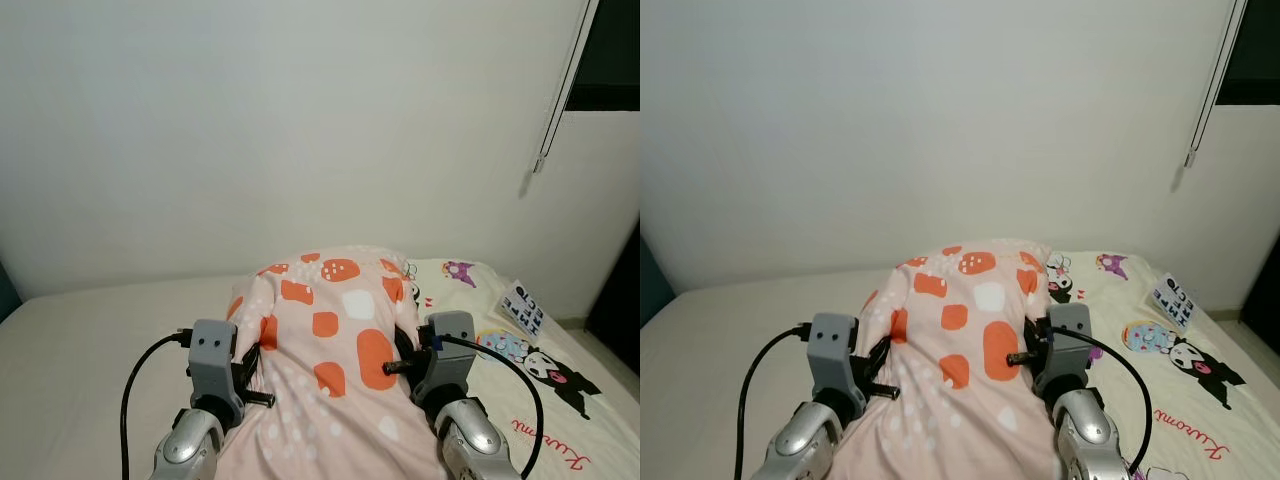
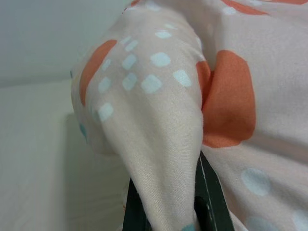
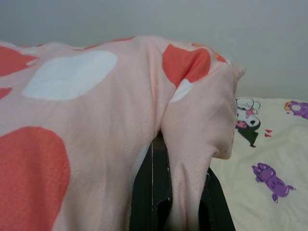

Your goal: Clean up the room

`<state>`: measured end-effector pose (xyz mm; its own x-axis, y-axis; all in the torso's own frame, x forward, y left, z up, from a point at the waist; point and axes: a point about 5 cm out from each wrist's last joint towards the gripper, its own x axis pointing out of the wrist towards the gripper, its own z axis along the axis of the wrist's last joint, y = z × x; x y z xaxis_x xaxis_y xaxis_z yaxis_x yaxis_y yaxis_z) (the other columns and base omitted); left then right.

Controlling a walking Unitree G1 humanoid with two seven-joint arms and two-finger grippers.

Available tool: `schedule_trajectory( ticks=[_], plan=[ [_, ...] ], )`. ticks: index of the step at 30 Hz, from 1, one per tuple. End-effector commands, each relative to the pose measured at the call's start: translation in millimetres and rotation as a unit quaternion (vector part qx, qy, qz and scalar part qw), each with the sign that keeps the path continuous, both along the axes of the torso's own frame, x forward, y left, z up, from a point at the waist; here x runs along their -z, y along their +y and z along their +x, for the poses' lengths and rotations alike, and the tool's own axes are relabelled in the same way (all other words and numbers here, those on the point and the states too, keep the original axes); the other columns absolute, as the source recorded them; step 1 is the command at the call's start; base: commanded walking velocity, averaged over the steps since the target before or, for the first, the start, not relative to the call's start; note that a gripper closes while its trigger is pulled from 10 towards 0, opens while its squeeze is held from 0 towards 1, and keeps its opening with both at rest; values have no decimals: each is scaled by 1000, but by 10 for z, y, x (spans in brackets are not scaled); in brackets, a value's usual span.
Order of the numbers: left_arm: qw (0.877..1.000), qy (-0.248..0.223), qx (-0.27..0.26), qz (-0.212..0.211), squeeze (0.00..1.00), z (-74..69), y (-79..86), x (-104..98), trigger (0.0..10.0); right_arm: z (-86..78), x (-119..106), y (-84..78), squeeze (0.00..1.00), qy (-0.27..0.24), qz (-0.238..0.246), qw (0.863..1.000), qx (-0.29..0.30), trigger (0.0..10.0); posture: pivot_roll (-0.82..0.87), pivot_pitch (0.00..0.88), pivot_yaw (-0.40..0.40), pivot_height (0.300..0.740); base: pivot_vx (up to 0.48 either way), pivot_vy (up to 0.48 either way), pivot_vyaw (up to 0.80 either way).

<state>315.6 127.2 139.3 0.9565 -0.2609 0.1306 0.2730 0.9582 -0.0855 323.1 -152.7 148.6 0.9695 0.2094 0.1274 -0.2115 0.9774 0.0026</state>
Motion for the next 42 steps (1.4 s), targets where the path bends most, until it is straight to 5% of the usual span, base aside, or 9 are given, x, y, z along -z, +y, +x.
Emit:
schedule_trajectory(
  ticks=[1, 15, 33, 42],
  plan=[
    [1000, -4, 0, 1, 0, -20, -8, 27, 10000, -36, 91, 116, 0, 11, -8, 999, -31, 10000, -5, 84, -25, 740, 0, 0, 0],
    [986, 163, 6, 43, 0, -268, -27, 881, 10000, -296, 914, -83, 0, 152, -52, 987, 16, 10000, -4, 87, -17, 740, 0, 0, 0],
    [990, 131, -11, 57, 0, -300, -35, 883, 10000, -306, 971, -133, 0, 140, -49, 987, 60, 10000, -1, 93, -10, 740, 0, 0, 0],
    [992, 108, -9, 60, 0, -249, -13, 769, 10000, -195, 708, -239, 0, 83, -31, 992, 93, 10000, 5, 137, 12, 740, 0, 0, 0]
  ],
)
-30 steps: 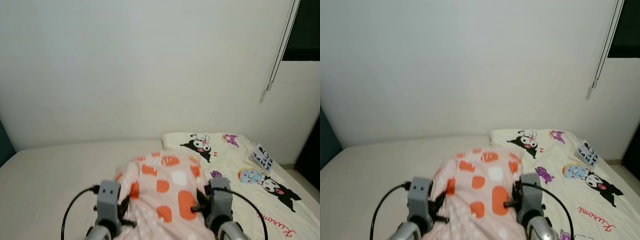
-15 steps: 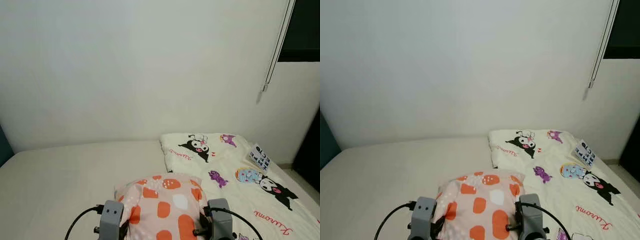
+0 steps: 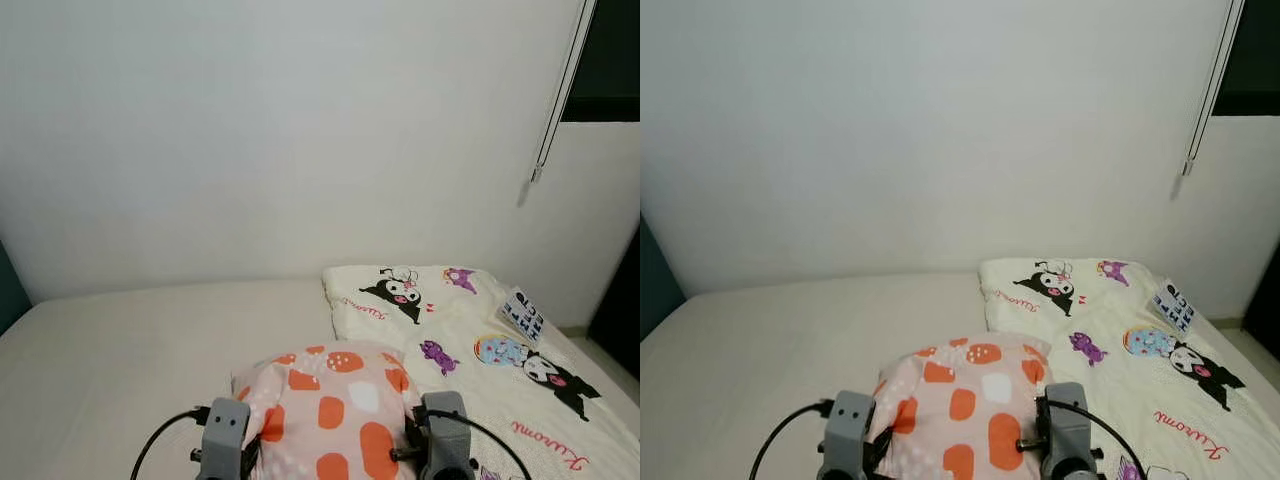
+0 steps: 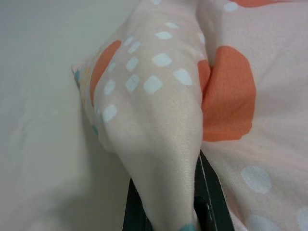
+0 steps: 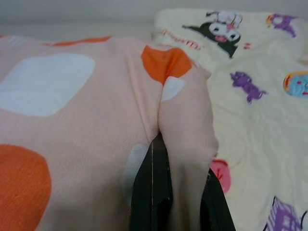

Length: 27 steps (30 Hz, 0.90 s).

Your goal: Clean up the room

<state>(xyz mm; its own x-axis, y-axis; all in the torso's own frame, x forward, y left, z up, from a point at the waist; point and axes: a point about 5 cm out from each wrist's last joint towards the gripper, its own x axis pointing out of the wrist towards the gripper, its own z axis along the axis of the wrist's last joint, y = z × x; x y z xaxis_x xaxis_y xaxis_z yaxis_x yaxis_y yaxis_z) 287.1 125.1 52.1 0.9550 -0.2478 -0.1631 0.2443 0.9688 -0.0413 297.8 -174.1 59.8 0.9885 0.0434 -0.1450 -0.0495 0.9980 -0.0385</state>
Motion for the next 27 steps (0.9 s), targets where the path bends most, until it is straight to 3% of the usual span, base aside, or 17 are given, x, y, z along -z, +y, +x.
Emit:
schedule_trajectory(
  ticks=[1, 12, 27],
  plan=[
    [999, -34, -2, 1, 0, 46, 10, -130, 10000, 79, -218, -39, 0, -58, -1, 998, 11, 10000, 5, 137, 12, 740, 0, 0, 0],
    [999, -39, -7, -9, 0, 110, 14, -206, 10000, 158, -343, -57, 0, -88, 1, 996, 18, 10000, 1, 160, 20, 740, 0, 0, 0],
    [998, -51, -22, -8, 0, 119, 93, -244, 10000, 146, -324, -48, 0, -84, -8, 996, 18, 10000, -3, 151, 6, 740, 0, 0, 0]
  ],
)
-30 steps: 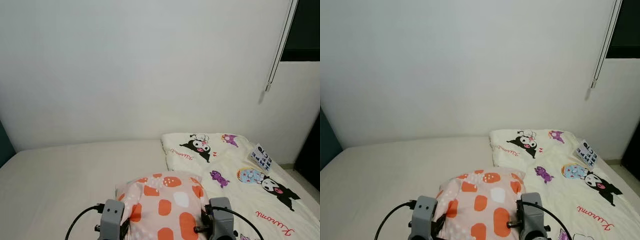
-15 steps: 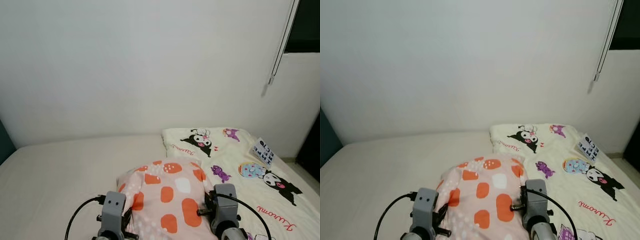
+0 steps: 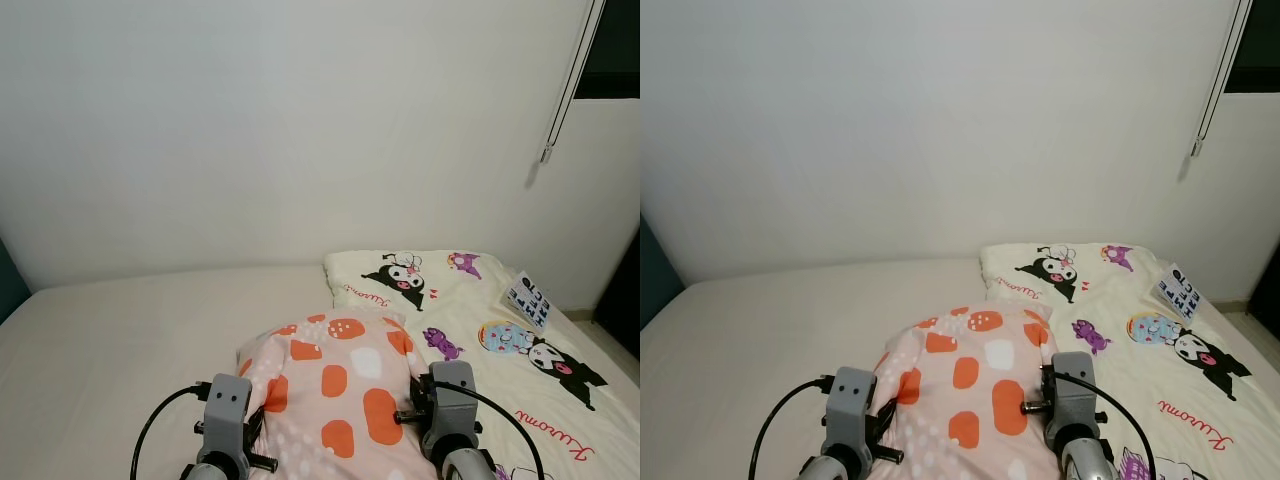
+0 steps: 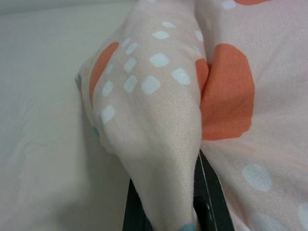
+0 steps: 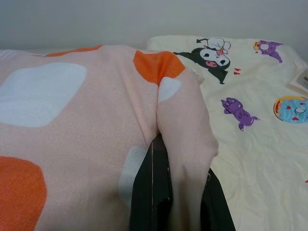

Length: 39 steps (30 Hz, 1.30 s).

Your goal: Clean up the room

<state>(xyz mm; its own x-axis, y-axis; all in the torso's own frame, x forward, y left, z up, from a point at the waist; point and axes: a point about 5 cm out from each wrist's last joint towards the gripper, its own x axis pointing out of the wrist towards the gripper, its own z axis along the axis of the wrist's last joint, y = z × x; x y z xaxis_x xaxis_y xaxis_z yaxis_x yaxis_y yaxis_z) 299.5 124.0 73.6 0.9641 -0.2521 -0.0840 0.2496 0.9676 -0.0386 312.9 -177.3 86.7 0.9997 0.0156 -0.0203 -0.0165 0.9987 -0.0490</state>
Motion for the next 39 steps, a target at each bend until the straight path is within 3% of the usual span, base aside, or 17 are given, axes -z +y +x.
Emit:
schedule_trajectory(
  ticks=[1, 23, 39],
  plan=[
    [1000, -13, -24, 0, 0, -9, 108, -33, 10000, -8, -53, -21, 0, -20, -7, 1000, 6, 10000, -3, 151, 6, 740, 0, 0, 0],
    [999, -29, -15, 0, 0, 13, 76, -99, 10000, -21, -48, -9, 0, -29, -2, 1000, 9, 10000, -2, 141, 7, 740, 0, 0, 0],
    [999, -53, -13, -5, 0, 82, 62, -224, 10000, 67, -207, -42, 0, -60, 0, 998, 16, 10000, 1, 132, 4, 740, 0, 0, 0]
  ],
)
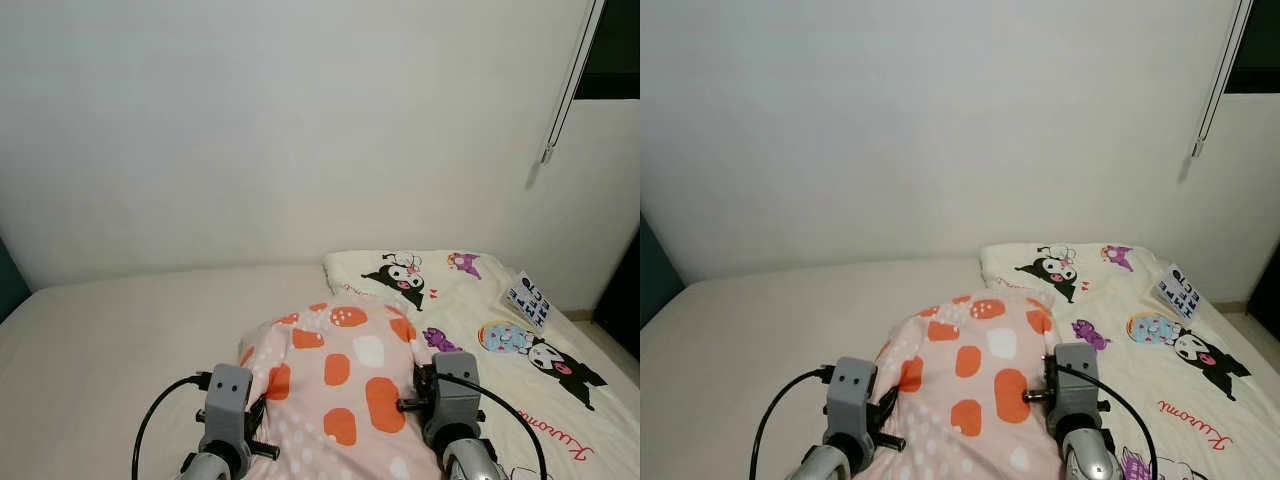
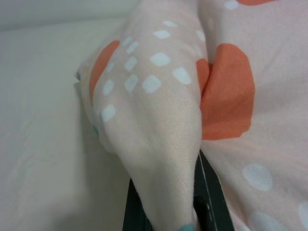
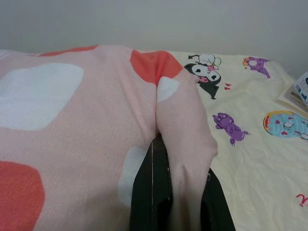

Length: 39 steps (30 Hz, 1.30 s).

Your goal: Clean up the room

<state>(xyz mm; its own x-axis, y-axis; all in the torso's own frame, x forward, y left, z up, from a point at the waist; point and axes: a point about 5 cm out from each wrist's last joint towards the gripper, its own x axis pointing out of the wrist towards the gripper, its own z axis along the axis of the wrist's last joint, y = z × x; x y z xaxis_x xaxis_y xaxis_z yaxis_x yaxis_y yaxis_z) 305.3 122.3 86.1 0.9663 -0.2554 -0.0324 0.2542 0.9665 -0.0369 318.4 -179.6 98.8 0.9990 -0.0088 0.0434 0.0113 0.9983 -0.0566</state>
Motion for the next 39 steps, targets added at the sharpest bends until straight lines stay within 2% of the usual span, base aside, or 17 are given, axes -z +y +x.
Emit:
schedule_trajectory(
  ticks=[1, 39],
  plan=[
    [1000, -27, -15, -2, 0, 25, 80, -99, 10000, 13, -87, -15, 0, -29, 3, 1000, 2, 10000, 0, 132, 5, 740, 0, 337, 0],
    [999, -31, -9, 4, 0, 41, 124, -120, 10000, 20, -76, -19, 0, -33, 9, 999, 4, 10000, 8, 128, 16, 740, 0, 435, 0]
  ],
)
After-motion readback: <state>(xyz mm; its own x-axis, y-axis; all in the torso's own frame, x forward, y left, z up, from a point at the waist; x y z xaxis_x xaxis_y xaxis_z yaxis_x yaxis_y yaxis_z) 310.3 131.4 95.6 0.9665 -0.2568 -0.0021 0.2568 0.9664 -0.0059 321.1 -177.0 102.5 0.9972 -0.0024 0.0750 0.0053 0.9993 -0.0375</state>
